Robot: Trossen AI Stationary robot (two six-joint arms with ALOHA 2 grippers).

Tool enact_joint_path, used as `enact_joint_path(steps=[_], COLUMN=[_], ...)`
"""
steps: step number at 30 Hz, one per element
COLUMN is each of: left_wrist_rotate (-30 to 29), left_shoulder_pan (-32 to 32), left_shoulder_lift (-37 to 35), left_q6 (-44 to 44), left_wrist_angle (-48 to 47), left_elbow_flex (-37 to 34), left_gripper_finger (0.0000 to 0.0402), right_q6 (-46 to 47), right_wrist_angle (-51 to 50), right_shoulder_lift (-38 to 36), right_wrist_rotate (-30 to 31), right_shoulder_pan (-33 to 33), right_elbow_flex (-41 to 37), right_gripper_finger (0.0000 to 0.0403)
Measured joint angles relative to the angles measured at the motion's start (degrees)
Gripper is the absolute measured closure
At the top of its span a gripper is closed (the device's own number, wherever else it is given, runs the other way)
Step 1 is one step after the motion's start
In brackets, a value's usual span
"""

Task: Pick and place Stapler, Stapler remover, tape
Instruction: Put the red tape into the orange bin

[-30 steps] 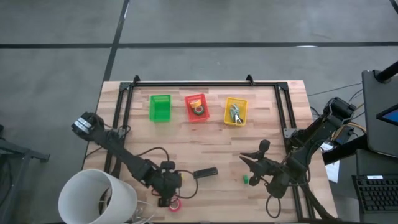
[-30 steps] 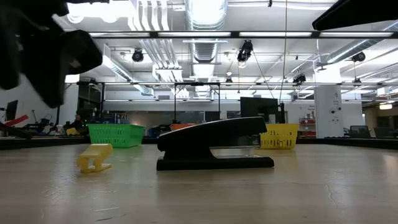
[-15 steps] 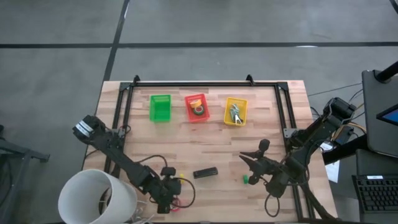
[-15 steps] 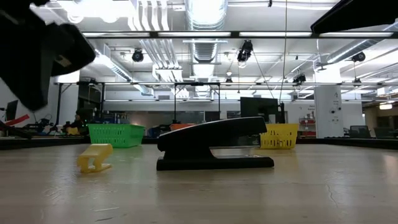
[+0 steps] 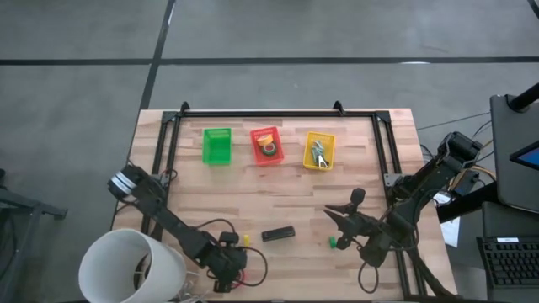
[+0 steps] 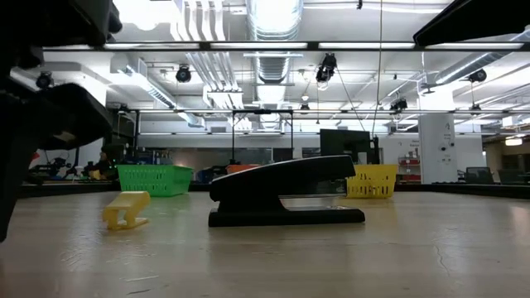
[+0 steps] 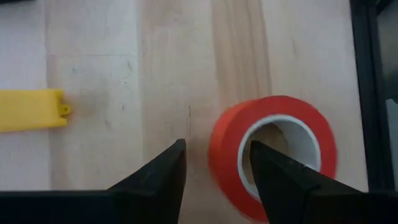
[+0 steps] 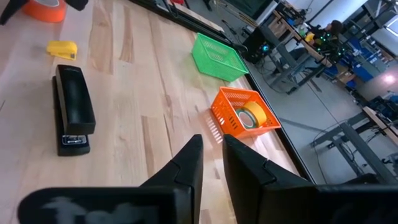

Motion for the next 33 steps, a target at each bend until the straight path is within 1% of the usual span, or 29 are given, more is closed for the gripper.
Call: enact_joint_path(steps=[4,13,16,18,22,24,26,28,33], left_wrist_rotate=[-0.16,-0.6,-1.43,-3.56,-11.24,-15.67,-19.37,-23.98,-42.43], left_shoulder_pan=[0.15,0.97,1.69,2.27,3.78,4.66,5.63,6.73,9.97], left_shoulder_lift=[0.52,0.73,0.72,0.74,0.73,0.72,0.72,0.72,0.72], left_q6=[-0.67,-1.17,-1.18,-1.18,-1.17,-1.14,0.19,3.95,10.59], left_wrist_angle=[0.27,0.43,0.41,0.59,0.56,0.63,0.31,0.39,0.37], left_elbow_flex=[0.07,1.02,2.14,3.13,5.26,6.16,6.89,7.39,7.81], left_gripper_finger=[0.0246,0.0353,0.0359,0.0359,0.0332,0.0324,0.0325,0.0334,0.0351], right_q6=[0.0,-0.2,-0.24,-0.28,-0.64,-0.66,-0.66,-0.66,-0.66], right_wrist_angle=[0.16,0.6,0.63,0.67,1.02,1.05,1.05,1.07,1.18], right_shoulder_lift=[0.0,0.0,0.0,0.0,0.0,0.0,0.0,0.0,0.0], right_wrist_rotate=[0.02,0.04,0.04,0.04,0.04,0.04,0.04,0.04,0.02], right_shoulder_pan=[0.0,-0.4,-0.57,-0.6,-0.77,-0.79,-0.79,-0.79,-0.85], right_elbow_flex=[0.0,-0.02,-0.02,-0.02,-0.02,-0.02,-0.02,-0.02,-0.02], right_gripper_finger=[0.035,0.0351,0.0351,0.0351,0.0351,0.0351,0.0351,0.0351,0.0351])
